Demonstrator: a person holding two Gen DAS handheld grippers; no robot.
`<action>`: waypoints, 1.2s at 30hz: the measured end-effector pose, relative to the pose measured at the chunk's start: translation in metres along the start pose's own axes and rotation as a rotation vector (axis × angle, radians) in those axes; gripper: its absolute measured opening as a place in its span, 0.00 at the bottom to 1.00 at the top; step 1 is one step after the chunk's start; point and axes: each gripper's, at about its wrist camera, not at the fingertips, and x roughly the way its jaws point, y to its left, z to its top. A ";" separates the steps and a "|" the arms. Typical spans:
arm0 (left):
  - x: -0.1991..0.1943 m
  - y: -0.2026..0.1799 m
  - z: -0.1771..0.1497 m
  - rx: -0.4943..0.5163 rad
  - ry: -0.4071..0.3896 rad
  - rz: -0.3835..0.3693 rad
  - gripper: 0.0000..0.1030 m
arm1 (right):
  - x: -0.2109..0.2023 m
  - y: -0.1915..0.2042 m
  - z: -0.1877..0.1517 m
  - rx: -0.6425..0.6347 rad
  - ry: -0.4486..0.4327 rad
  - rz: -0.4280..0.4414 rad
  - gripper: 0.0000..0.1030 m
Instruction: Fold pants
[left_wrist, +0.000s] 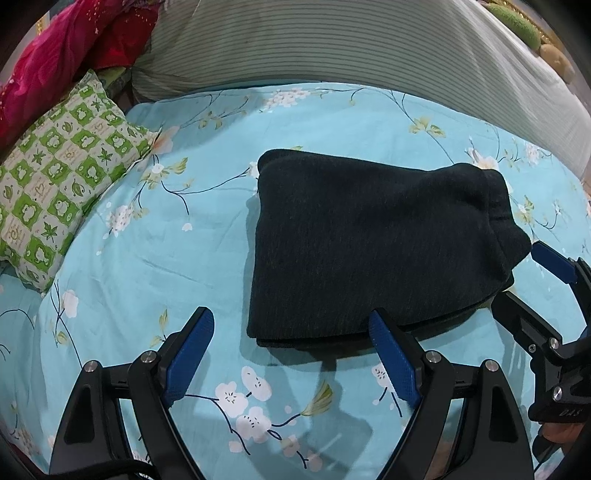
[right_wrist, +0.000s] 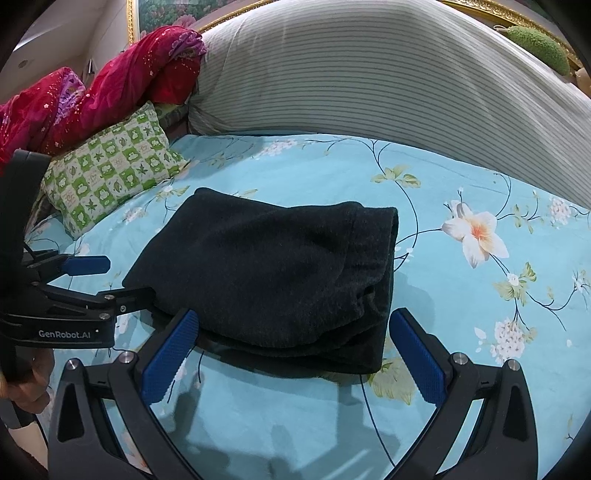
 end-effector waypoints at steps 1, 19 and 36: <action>-0.001 0.000 0.001 0.001 -0.002 0.001 0.84 | -0.001 0.000 0.001 0.000 -0.003 -0.002 1.00; -0.003 -0.001 0.013 -0.011 0.011 -0.008 0.83 | -0.004 -0.010 0.006 0.043 0.007 -0.016 1.00; -0.001 0.001 0.015 -0.030 0.036 0.003 0.81 | 0.002 -0.013 0.009 0.058 0.029 -0.017 1.00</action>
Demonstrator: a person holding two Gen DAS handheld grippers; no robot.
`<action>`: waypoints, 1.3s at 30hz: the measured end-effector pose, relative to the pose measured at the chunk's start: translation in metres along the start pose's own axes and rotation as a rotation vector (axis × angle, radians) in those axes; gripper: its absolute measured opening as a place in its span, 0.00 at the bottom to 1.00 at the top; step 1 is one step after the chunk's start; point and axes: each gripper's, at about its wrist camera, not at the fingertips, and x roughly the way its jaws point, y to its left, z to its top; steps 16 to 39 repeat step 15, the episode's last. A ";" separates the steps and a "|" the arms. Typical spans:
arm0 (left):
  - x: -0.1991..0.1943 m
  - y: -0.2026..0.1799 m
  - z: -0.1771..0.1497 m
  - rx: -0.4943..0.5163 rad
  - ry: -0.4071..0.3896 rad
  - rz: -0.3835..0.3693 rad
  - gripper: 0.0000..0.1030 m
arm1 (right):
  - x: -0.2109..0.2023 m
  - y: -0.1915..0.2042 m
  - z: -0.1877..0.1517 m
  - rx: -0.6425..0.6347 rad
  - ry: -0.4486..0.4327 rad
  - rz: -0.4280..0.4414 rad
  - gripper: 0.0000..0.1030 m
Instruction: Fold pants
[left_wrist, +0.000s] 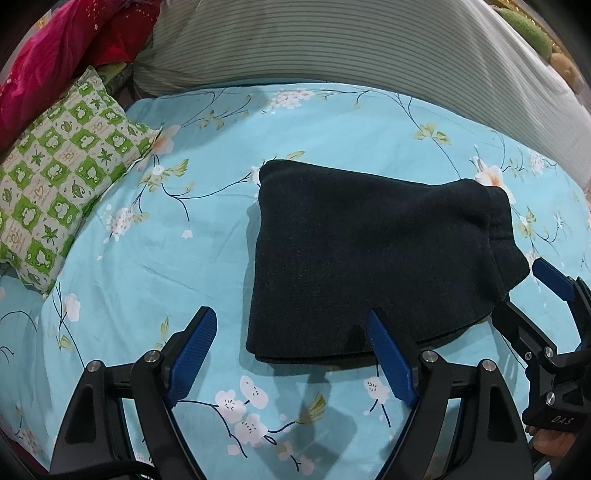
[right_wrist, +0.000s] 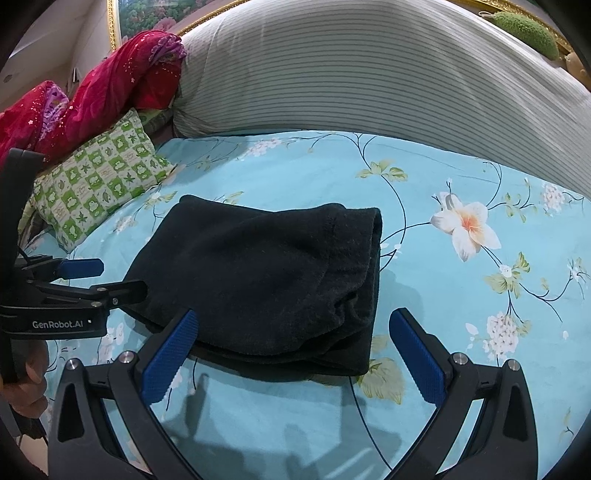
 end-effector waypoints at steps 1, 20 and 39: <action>0.000 0.000 0.000 -0.001 0.000 0.000 0.81 | 0.000 0.000 0.000 0.000 0.000 0.001 1.00; -0.001 -0.003 0.004 0.007 -0.005 0.004 0.81 | 0.001 0.001 0.008 0.003 0.000 0.005 1.00; -0.001 -0.003 0.004 0.007 -0.005 0.004 0.81 | 0.001 0.001 0.008 0.003 0.000 0.005 1.00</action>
